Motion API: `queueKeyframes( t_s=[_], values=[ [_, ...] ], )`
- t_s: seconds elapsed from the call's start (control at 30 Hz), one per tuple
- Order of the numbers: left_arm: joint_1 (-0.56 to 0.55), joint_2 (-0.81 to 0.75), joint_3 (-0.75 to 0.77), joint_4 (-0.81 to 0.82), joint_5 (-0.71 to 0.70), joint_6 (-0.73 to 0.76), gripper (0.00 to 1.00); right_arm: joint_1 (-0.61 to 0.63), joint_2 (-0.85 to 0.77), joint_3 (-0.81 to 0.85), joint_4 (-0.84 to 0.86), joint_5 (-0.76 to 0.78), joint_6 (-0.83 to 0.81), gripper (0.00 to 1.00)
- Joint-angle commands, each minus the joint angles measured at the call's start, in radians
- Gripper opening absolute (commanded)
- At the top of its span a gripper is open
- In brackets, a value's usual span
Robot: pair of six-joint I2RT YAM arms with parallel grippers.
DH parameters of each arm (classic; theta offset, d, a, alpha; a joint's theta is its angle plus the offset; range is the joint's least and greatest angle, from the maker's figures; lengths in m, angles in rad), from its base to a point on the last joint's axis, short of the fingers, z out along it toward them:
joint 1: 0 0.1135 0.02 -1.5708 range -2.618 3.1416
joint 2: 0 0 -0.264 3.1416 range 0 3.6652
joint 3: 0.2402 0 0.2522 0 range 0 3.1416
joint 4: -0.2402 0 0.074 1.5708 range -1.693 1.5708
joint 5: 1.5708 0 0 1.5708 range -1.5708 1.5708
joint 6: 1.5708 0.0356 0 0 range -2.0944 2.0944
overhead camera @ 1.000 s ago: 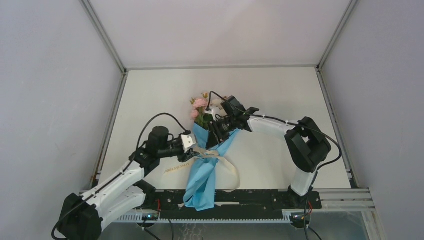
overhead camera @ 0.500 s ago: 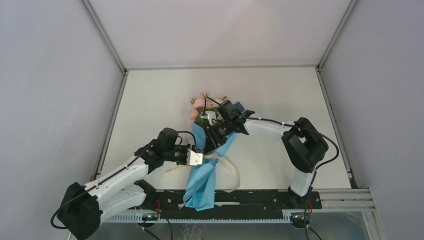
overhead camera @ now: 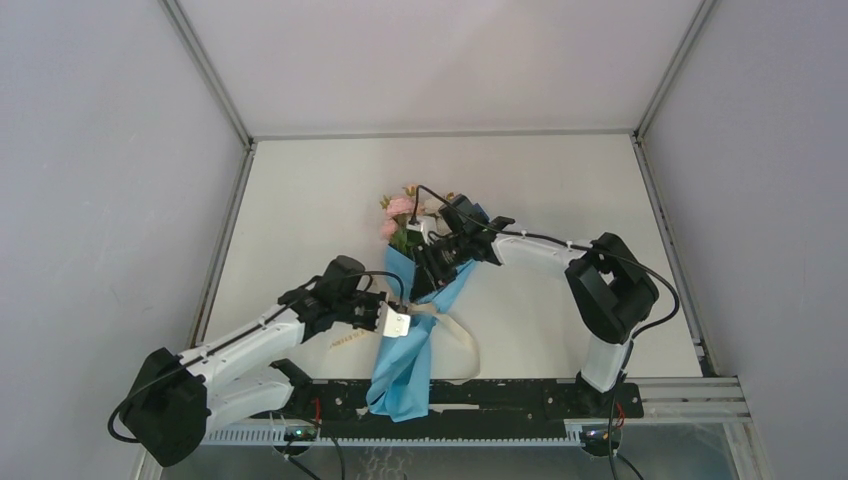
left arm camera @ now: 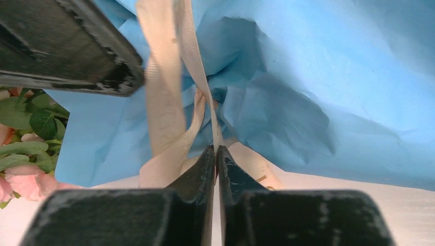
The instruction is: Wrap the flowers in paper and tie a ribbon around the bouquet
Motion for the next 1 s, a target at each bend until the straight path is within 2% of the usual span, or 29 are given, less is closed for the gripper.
queueKeyframes(
  t_s=[0.0,0.03,0.23,0.37,0.47,0.57,0.7,0.97],
  values=[
    [-0.010,0.003,0.061,0.032,-0.006,0.013,0.03,-0.053,-0.024,0.005,0.062,0.000,0.023,0.48],
    [-0.011,0.002,0.063,0.046,-0.011,-0.003,0.01,-0.061,-0.026,0.004,0.066,0.007,0.024,0.49],
    [-0.010,0.006,0.095,0.093,-0.008,-0.137,0.00,-0.087,-0.023,0.004,0.045,0.063,0.027,0.50],
    [-0.019,0.009,0.104,0.100,0.012,-0.209,0.00,-0.100,-0.020,0.004,0.002,0.114,0.013,0.46],
    [-0.027,0.009,0.095,0.100,0.012,-0.211,0.00,-0.090,-0.009,0.005,-0.014,0.120,-0.023,0.35],
    [-0.032,0.013,0.090,0.099,0.002,-0.209,0.00,-0.065,0.010,0.005,-0.031,0.060,-0.072,0.28],
    [-0.039,0.012,0.087,0.086,0.009,-0.199,0.00,-0.038,0.036,0.006,-0.039,-0.029,-0.108,0.25],
    [-0.062,0.008,0.075,0.053,0.024,-0.135,0.00,-0.011,0.110,0.043,-0.057,-0.061,-0.118,0.24]
  ],
)
